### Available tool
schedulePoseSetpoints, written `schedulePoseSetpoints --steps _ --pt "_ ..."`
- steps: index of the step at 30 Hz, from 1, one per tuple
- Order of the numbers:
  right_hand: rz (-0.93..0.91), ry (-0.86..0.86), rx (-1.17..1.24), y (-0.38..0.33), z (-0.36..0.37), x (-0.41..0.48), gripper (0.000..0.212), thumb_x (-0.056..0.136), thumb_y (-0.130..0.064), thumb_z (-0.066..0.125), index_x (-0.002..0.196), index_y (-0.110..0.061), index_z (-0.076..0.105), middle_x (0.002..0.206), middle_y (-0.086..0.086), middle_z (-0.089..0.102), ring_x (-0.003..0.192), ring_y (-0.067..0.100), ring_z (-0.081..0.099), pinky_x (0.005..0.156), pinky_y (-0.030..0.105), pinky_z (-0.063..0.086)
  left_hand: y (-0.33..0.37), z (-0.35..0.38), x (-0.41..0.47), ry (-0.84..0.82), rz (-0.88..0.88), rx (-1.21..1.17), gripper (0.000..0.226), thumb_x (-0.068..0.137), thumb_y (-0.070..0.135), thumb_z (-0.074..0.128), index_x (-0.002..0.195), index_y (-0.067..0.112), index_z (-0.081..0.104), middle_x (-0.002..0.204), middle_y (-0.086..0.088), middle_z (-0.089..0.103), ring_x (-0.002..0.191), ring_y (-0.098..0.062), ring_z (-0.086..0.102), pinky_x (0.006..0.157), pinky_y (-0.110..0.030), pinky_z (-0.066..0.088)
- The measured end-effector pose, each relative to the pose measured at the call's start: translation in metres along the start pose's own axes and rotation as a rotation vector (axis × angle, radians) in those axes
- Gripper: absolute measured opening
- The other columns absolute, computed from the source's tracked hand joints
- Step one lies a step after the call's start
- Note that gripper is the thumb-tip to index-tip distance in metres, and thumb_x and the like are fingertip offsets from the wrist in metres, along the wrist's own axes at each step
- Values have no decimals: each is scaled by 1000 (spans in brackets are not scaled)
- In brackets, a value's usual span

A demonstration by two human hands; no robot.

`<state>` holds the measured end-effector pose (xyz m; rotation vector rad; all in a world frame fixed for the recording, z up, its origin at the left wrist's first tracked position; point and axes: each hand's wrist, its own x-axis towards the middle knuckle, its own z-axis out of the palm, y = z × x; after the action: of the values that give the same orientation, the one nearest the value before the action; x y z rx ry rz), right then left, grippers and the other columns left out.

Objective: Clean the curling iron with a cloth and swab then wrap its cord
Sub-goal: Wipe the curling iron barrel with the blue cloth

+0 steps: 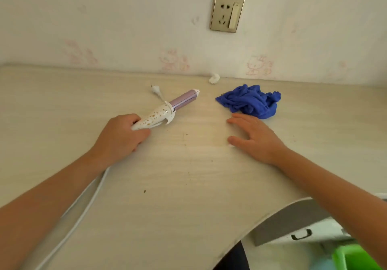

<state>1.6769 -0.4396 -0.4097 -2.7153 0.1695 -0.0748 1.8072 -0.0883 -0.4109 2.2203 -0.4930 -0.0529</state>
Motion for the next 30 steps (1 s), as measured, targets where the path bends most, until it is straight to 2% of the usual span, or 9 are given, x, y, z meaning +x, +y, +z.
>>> schedulePoseSetpoints --steps 3,8,13,16,20,23,25,28,30 --pt "61 65 84 -4 0 -7 45 93 -49 64 136 -39 58 153 -17 45 143 7 38 111 29 30 2 -1 -7 -5 21 -36 6 81 22 70 76 20 67 60 0 71 41 -10 60 39 -19 42" --pt "121 147 210 -12 2 -19 31 91 -45 64 122 -38 64 136 -15 56 128 11 51 110 40 42 9 -6 -14 25 69 -118 8 74 26 66 75 18 66 66 2 74 47 -15 66 45 -22 46" --pt "61 265 274 -16 5 -19 31 92 -32 66 122 -37 66 137 -17 55 132 7 46 105 29 37 10 -6 -14 102 50 -87 11 77 29 68 78 20 62 68 1 69 58 -18 59 54 -31 42" --pt "38 363 288 -23 0 -1 37 87 -22 64 122 -34 67 130 -18 59 126 8 52 104 32 44 10 1 -10 132 65 -91 18 84 23 73 80 15 58 83 0 58 68 -16 54 57 -30 38" --pt "54 390 206 -33 -18 43 42 84 -13 63 122 -30 68 117 -15 63 117 13 57 96 28 45 11 7 -5 66 38 -166 21 80 36 68 78 20 54 64 11 53 54 -8 45 53 -30 35" --pt "120 321 69 -36 -31 88 60 80 -13 61 136 -33 59 132 -10 61 128 18 52 101 33 44 12 13 12 56 27 -236 19 83 37 67 81 21 56 64 8 56 54 -7 48 54 -30 38" --pt "207 152 -119 -33 -42 104 70 79 -17 63 146 -32 48 145 -2 55 134 27 47 106 41 43 20 16 10 49 38 -274 18 87 33 69 82 21 56 62 8 57 52 -7 48 51 -27 38" --pt "335 -149 -359 -27 -52 123 42 75 -28 68 116 -24 60 113 4 68 105 28 62 82 37 47 32 23 11 43 41 -354 22 85 35 69 84 16 56 59 8 53 48 -8 44 45 -24 36" --pt "330 -142 -362 -21 -52 135 20 80 -26 63 100 -23 66 92 1 70 87 24 65 68 32 43 38 27 18 38 23 -407 26 84 35 68 86 12 56 60 6 49 47 -10 40 44 -25 33"
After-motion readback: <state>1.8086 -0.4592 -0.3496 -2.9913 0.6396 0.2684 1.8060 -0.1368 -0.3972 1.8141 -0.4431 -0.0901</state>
